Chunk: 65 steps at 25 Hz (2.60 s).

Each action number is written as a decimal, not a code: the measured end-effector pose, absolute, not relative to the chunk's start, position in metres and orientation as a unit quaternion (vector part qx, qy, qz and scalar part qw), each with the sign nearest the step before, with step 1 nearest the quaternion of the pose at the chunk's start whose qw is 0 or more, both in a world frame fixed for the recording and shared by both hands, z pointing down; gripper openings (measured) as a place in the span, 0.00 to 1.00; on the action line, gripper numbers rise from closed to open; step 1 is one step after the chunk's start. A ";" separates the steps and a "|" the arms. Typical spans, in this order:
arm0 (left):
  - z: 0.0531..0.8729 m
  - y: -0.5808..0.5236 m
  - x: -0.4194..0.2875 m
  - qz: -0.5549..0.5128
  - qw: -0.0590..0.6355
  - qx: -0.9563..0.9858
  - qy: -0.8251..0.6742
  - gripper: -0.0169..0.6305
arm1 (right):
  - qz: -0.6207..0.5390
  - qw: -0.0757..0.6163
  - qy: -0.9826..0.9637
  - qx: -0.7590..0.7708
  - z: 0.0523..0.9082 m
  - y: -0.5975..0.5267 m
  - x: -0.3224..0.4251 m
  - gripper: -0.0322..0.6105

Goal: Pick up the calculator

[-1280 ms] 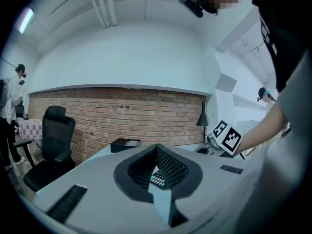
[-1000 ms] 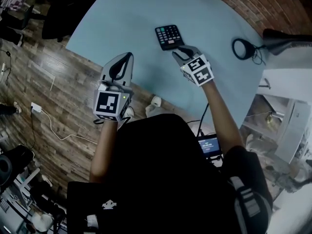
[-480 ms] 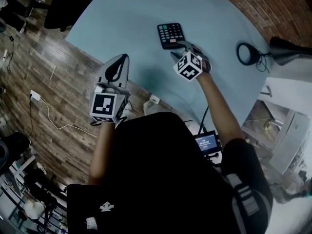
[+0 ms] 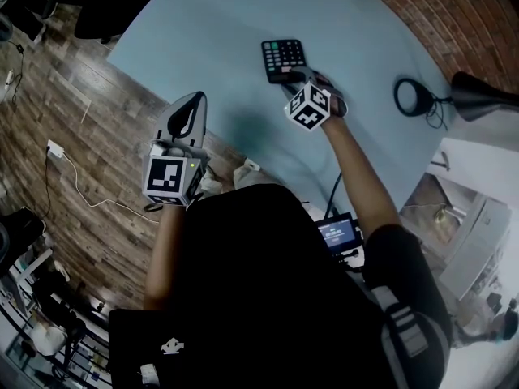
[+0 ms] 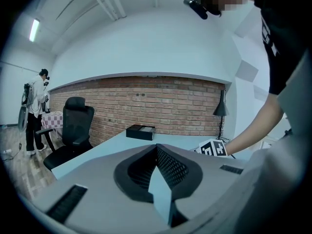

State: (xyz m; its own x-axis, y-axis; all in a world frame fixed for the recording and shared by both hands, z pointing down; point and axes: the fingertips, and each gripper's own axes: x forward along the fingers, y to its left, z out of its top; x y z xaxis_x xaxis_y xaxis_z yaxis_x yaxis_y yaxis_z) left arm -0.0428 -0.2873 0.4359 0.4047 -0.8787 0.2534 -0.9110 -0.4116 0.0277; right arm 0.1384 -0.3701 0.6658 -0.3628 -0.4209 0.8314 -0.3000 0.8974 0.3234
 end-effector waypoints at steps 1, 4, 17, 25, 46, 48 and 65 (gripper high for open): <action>0.437 -0.289 -0.042 0.099 0.082 0.834 -0.536 0.04 | -0.058 0.521 -0.823 0.218 0.666 -0.371 0.138 0.32; 0.438 -0.292 -0.039 0.099 0.083 0.837 -0.532 0.04 | -0.064 0.524 -0.820 0.219 0.664 -0.371 0.136 0.31; 0.435 -0.299 -0.036 0.100 0.079 0.841 -0.526 0.04 | -0.064 0.443 -0.842 0.300 0.625 -0.387 0.131 0.16; 0.436 -0.300 -0.032 0.100 0.077 0.844 -0.522 0.04 | -0.016 0.373 -0.854 0.362 0.596 -0.407 0.140 0.12; 0.429 -0.294 -0.035 0.102 0.071 0.839 -0.529 0.04 | 0.088 0.194 -0.871 0.443 0.520 -0.420 0.144 0.12; 0.429 -0.293 -0.034 0.103 0.070 0.840 -0.529 0.04 | 0.090 0.177 -0.873 0.445 0.509 -0.420 0.142 0.12; 0.415 -0.298 -0.037 0.095 0.055 0.829 -0.549 0.04 | 0.081 0.039 -0.894 0.439 0.423 -0.411 0.128 0.12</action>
State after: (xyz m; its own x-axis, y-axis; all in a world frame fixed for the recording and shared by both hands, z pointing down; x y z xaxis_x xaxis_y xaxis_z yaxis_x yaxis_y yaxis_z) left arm -0.0371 -0.2977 0.4149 0.3793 -0.8994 0.2172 -0.9202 -0.3912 -0.0131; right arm 0.1281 -0.4108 0.4228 -0.6116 -0.7786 0.1404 -0.7912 0.6016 -0.1100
